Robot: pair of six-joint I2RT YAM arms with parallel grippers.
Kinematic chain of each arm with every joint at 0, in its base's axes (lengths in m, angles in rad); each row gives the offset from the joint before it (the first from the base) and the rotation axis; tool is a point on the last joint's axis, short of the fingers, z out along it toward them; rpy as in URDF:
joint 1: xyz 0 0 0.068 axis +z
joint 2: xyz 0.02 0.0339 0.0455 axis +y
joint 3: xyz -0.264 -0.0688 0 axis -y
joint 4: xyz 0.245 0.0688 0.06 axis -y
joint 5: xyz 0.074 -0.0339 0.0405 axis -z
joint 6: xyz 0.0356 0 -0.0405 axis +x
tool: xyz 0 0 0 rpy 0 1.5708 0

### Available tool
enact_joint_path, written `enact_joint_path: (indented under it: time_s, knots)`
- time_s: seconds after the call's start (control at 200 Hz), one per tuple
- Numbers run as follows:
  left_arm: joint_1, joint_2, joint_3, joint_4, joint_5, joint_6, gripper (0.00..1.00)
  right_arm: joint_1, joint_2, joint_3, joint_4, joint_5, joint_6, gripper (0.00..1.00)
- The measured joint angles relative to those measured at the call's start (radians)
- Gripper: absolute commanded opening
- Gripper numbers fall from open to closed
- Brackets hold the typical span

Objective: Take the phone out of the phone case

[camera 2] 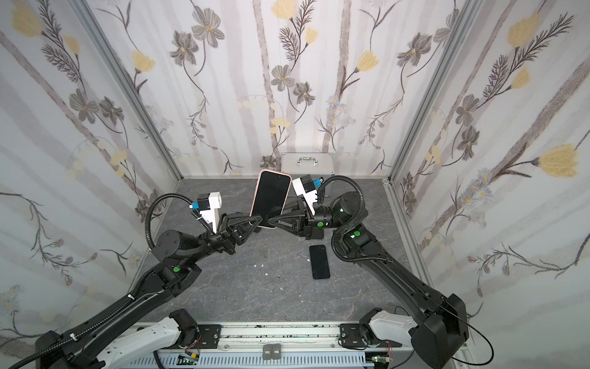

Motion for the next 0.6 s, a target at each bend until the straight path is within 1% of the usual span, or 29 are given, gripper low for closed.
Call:
enact_joint_path:
  time_s: [0.225,0.325,0.45,0.495,0.565,0.605]
  knots:
    - [0.000,0.000,-0.008,0.012,0.004,0.000,0.00,0.005,0.002,0.008,-0.026,0.004,-0.021,0.18]
    - [0.000,0.006,-0.014,0.028,0.007,0.000,0.00,0.005,0.002,0.021,-0.064,0.008,-0.032,0.14]
    - [0.002,0.009,-0.017,0.038,0.012,0.009,0.00,0.005,-0.004,0.026,-0.100,0.013,-0.037,0.00]
    - [0.004,0.008,-0.018,0.039,0.016,0.009,0.00,0.005,-0.011,0.026,-0.113,0.020,-0.043,0.00]
    - [0.007,0.003,-0.018,0.037,0.019,0.024,0.12,0.005,-0.027,0.026,-0.145,0.036,-0.071,0.00]
    - [0.009,-0.002,-0.018,0.028,0.024,0.030,0.23,0.005,-0.039,0.026,-0.171,0.053,-0.089,0.00]
